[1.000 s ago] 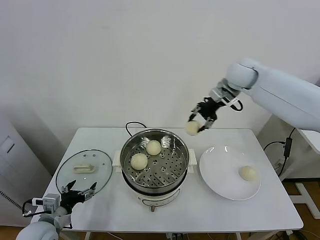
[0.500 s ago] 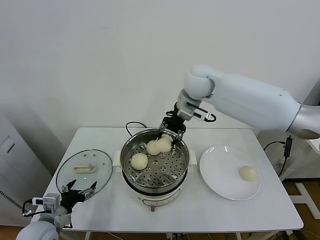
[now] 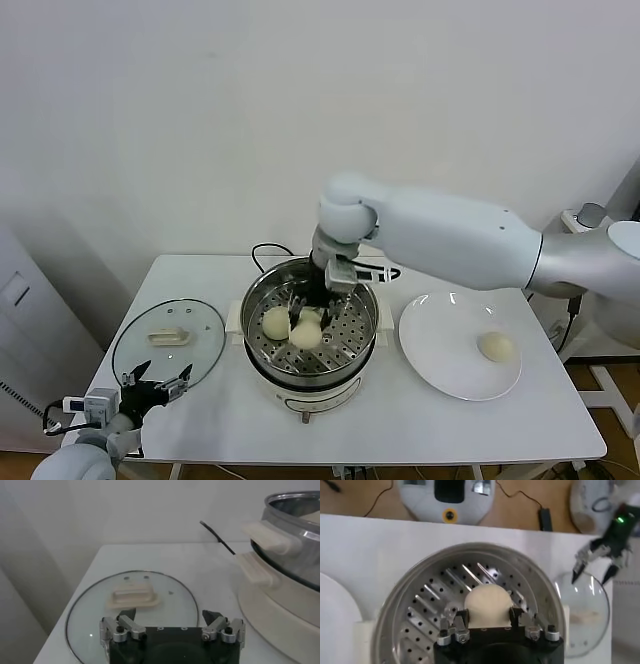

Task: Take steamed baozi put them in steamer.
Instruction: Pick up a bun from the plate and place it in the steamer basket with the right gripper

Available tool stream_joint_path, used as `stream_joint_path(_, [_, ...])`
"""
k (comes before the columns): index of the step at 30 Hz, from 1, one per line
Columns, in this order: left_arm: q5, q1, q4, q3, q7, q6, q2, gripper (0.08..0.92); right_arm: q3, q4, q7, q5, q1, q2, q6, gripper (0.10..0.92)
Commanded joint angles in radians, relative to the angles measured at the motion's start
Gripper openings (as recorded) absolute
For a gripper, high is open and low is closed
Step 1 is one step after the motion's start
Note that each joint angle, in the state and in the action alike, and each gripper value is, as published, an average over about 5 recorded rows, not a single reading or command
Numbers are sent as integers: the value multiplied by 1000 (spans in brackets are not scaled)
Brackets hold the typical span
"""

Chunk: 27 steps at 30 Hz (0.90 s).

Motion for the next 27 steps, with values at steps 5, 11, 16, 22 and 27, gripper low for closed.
stream_joint_path(5, [0, -1, 4, 0, 1, -1, -1, 823, 11, 44, -1, -115, -104, 14, 52, 509])
stream_joint_path(11, [0, -1, 4, 1, 1, -1, -1, 823, 18, 37, -3, -141, -127, 10, 50, 532])
stream_joint_path(16, [0, 0, 4, -1, 1, -1, 0, 823, 49, 27, 6, -161, -132, 10, 34, 644])
stream_joint_path(22, [0, 3, 3, -3, 1, -1, 3, 823, 126, -31, -8, -130, -78, -10, -25, 796])
stream_joint_path(27, [0, 5, 0, -1, 1, 0, 8, 823, 168, -154, -52, -1, 11, -72, -165, 822])
